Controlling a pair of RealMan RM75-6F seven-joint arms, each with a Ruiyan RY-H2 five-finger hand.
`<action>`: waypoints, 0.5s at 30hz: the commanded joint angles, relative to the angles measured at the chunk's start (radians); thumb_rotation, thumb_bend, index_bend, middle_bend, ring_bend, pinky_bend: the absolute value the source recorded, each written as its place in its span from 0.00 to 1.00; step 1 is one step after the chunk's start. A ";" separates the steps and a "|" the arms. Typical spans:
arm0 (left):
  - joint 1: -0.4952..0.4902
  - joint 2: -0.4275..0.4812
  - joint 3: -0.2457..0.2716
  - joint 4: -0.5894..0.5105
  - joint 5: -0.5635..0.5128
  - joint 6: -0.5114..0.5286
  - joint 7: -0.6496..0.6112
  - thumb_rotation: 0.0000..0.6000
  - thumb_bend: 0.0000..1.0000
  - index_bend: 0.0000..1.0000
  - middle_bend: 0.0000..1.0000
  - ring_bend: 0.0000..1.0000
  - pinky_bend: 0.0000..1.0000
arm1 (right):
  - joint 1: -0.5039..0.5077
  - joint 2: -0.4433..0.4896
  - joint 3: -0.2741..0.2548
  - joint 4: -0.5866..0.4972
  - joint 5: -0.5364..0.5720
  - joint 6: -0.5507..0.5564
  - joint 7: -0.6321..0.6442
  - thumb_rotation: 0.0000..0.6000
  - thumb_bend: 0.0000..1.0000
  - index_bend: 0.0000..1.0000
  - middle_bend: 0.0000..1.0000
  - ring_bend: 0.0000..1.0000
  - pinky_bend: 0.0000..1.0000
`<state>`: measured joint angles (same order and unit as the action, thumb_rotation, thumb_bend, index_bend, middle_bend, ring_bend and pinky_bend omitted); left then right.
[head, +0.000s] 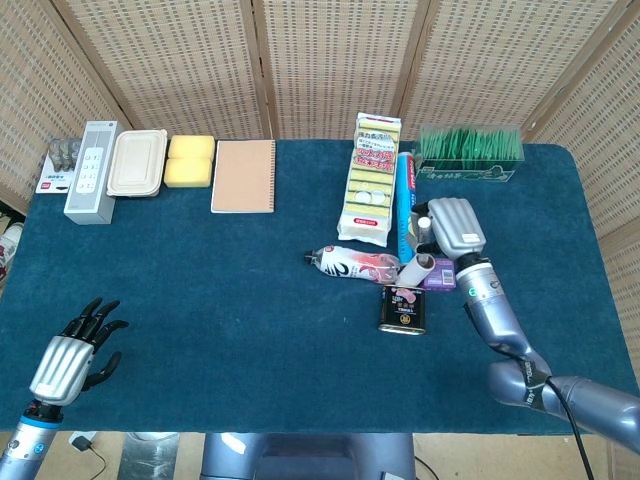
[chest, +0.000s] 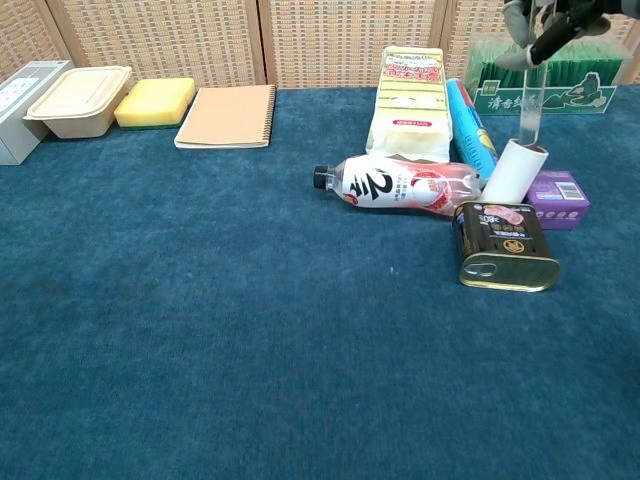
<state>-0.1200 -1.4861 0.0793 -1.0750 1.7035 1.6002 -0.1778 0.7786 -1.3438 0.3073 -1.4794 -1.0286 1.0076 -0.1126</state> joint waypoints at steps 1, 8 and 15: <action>0.000 0.000 0.000 0.000 0.000 0.000 0.000 1.00 0.35 0.29 0.14 0.05 0.27 | -0.002 0.001 -0.001 -0.007 -0.002 0.002 -0.003 1.00 0.36 0.75 0.90 0.89 0.91; 0.001 -0.001 0.001 0.003 0.001 0.000 -0.003 1.00 0.36 0.29 0.14 0.05 0.27 | -0.016 0.000 0.000 -0.036 -0.001 0.011 0.005 1.00 0.36 0.75 0.90 0.89 0.91; 0.001 -0.001 0.001 0.006 0.001 0.001 -0.006 1.00 0.35 0.29 0.14 0.05 0.27 | -0.023 -0.014 0.001 -0.033 0.009 -0.006 0.035 1.00 0.35 0.75 0.90 0.89 0.90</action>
<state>-0.1189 -1.4871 0.0806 -1.0687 1.7049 1.6012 -0.1841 0.7561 -1.3555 0.3080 -1.5142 -1.0218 1.0047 -0.0798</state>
